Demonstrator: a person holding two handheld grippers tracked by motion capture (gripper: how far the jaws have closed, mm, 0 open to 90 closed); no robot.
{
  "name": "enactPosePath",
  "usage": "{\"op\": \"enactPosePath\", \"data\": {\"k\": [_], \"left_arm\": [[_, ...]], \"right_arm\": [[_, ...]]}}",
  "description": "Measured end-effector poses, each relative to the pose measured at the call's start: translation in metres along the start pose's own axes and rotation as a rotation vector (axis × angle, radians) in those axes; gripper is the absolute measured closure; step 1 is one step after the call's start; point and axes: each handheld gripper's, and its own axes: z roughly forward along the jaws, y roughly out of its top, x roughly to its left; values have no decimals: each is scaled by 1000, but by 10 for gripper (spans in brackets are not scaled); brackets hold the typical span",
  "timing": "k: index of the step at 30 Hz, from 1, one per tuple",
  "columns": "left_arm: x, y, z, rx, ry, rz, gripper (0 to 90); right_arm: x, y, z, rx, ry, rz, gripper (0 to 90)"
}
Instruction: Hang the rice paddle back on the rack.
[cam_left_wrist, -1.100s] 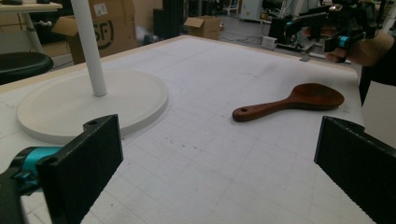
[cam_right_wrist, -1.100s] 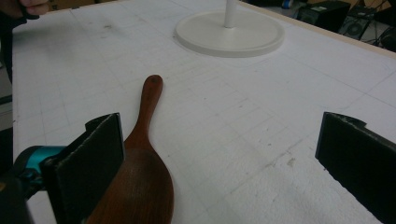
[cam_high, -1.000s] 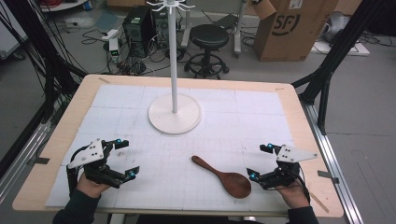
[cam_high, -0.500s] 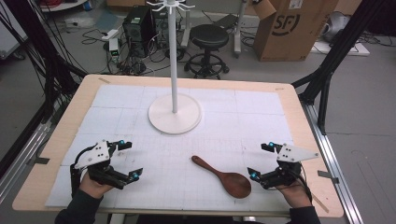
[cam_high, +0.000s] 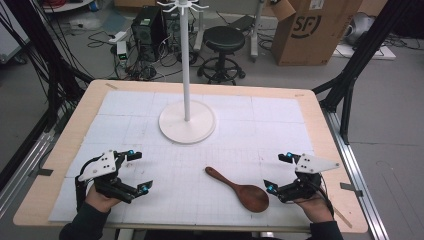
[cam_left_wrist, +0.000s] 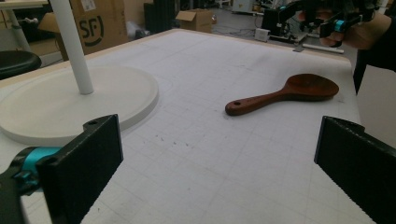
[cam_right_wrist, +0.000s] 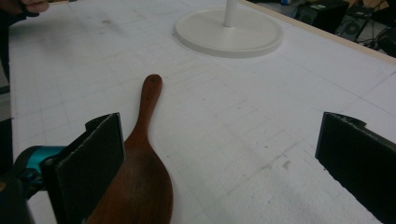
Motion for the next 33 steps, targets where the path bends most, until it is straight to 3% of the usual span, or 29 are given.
{"op": "enactPosePath", "data": {"k": [5, 10, 19, 33], "left_arm": [[1, 1, 2, -15, -19, -5, 17], [0, 0, 4, -5, -22, 1, 17], [-4, 2, 8, 9, -36, 8, 17], [-5, 2, 10, 23, -38, 13, 17]], "right_arm": [[3, 5, -4, -17, 37, 15, 6], [1, 5, -5, -6, 36, 9, 6], [1, 16, 3, 91, 78, -7, 6], [10, 42, 22, 215, 89, -76, 6]]}}
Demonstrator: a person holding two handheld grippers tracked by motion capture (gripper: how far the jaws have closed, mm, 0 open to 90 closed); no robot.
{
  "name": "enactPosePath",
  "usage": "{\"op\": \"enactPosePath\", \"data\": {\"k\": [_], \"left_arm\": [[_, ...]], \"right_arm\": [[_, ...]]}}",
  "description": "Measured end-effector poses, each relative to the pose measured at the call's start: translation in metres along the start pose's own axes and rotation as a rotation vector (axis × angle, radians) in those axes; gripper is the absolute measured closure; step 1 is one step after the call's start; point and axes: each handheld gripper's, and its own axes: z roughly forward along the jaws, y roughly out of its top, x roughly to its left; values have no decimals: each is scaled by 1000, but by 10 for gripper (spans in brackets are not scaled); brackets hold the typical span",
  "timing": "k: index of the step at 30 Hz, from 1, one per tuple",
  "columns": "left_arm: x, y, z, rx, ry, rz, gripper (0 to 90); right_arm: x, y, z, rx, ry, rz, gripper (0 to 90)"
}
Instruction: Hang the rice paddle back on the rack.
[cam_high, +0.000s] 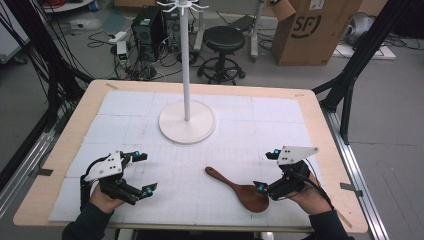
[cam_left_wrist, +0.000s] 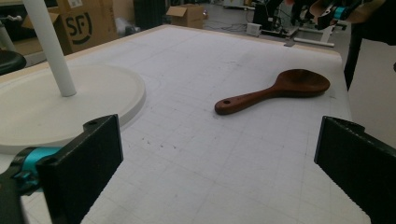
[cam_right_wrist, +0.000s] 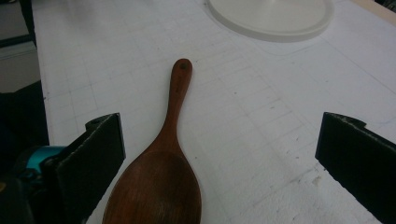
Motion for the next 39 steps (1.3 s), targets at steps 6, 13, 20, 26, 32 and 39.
{"op": "enactPosePath", "data": {"k": [6, 13, 20, 26, 32, 39], "left_arm": [[0, 0, 1, 5, 1, -2, 17], [1, 0, 3, 12, 24, -1, 17], [0, 1, 3, 16, 27, 0, 17], [-3, 2, 6, 27, 24, 8, 17], [-3, 2, 6, 28, 31, 11, 17], [-4, 3, 6, 31, 31, 16, 17]], "right_arm": [[0, 6, 3, 34, -2, 3, 6], [1, 14, 11, 85, -18, 10, 6], [2, 19, 18, 120, -20, 1, 6], [5, 23, 25, 161, 0, -10, 6], [7, 26, 33, 205, 14, -4, 6], [10, 29, 43, 242, 27, -6, 6]]}}
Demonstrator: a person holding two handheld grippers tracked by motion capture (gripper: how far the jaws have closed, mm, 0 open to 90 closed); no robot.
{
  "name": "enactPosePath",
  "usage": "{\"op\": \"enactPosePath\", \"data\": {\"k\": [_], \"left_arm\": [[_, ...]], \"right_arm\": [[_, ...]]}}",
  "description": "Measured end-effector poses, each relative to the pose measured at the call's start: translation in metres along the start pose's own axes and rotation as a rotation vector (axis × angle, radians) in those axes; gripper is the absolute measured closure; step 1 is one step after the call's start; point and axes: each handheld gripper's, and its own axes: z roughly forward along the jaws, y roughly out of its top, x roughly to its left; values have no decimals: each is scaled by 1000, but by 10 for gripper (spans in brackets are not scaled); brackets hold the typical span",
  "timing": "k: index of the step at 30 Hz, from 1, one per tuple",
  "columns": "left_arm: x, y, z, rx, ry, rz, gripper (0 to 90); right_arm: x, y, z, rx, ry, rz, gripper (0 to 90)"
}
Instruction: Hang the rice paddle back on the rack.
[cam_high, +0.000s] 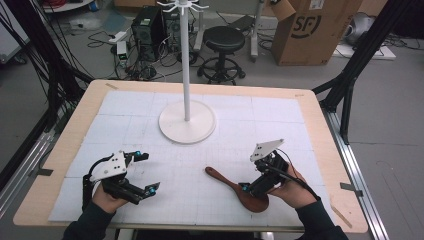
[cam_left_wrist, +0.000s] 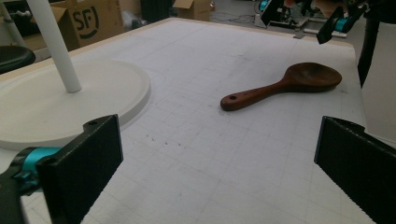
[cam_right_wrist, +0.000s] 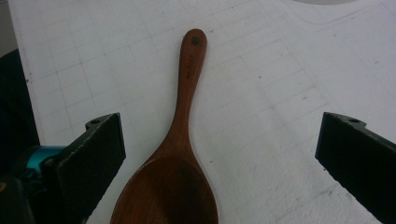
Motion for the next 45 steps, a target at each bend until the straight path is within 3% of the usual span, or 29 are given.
{"op": "enactPosePath", "data": {"k": [11, 22, 39, 45], "left_arm": [[0, 0, 1, 3, -2, 0, 17], [-1, 0, 2, 9, -6, 10, 17], [-6, 1, 6, 27, -5, 24, 18], [-7, 1, 7, 32, -3, 35, 17]], "right_arm": [[4, 7, 9, 57, 1, 9, 6], [9, 19, 23, 141, 9, 2, 6], [12, 31, 42, 276, 18, 30, 7], [15, 35, 48, 304, 10, 19, 60]]}}
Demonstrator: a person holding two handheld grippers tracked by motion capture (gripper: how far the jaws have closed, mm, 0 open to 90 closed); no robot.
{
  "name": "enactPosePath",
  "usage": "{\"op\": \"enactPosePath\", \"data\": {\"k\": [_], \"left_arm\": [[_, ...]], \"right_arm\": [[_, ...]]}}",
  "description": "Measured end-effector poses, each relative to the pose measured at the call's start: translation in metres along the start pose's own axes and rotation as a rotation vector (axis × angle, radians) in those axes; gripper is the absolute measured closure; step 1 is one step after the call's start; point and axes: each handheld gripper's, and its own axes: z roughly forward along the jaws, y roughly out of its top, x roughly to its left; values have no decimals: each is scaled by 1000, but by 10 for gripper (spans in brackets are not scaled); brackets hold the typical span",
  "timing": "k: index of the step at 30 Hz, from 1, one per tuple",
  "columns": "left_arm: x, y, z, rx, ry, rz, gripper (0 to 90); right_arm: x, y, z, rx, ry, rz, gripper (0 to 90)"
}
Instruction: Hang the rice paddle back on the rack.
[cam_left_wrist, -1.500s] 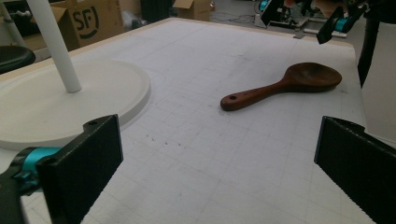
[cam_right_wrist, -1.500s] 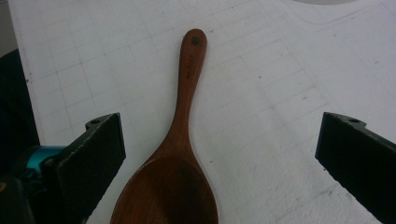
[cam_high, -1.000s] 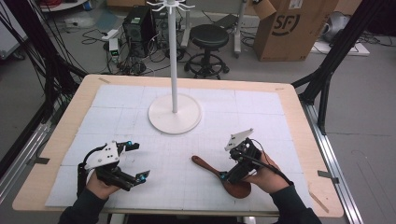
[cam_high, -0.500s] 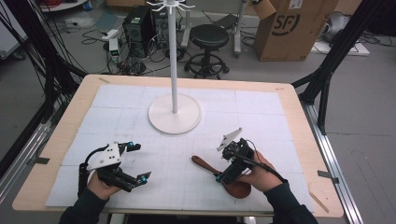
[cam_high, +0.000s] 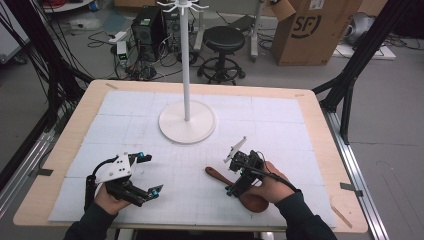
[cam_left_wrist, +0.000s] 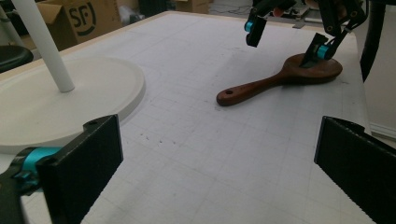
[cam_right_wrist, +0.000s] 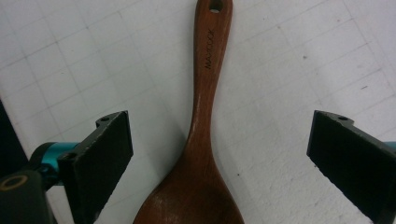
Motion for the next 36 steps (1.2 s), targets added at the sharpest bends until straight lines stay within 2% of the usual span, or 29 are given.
{"op": "enactPosePath", "data": {"k": [4, 8, 9, 12, 14, 24, 25, 31, 32, 36], "left_arm": [[-1, 0, 0, 3, 1, 1, 17], [-1, 0, 1, 4, 2, 2, 17], [-1, 0, 1, 4, 4, 3, 17], [-1, 0, 0, 2, 7, 5, 17], [-1, 0, 1, 4, 6, 6, 17], [-2, 1, 1, 0, 3, 6, 18], [-2, 1, 1, 0, 3, 6, 17], [-3, 1, 1, 0, -4, 9, 18], [-3, 1, 1, 2, -3, 10, 17], [-3, 1, 1, 1, -4, 10, 17]], "right_arm": [[1, 3, 2, 23, 11, -2, 61], [2, 5, 7, 70, 9, -4, 61], [3, 7, 8, 93, 10, -23, 64], [3, 8, 9, 99, 8, -34, 73], [3, 10, 11, 113, 8, -36, 134], [4, 17, 14, 159, 2, -42, 173], [4, 18, 15, 166, -9, -38, 211], [5, 22, 19, 198, -9, -33, 260], [5, 24, 21, 204, -1, -27, 297], [5, 26, 23, 217, 9, -35, 346]]}}
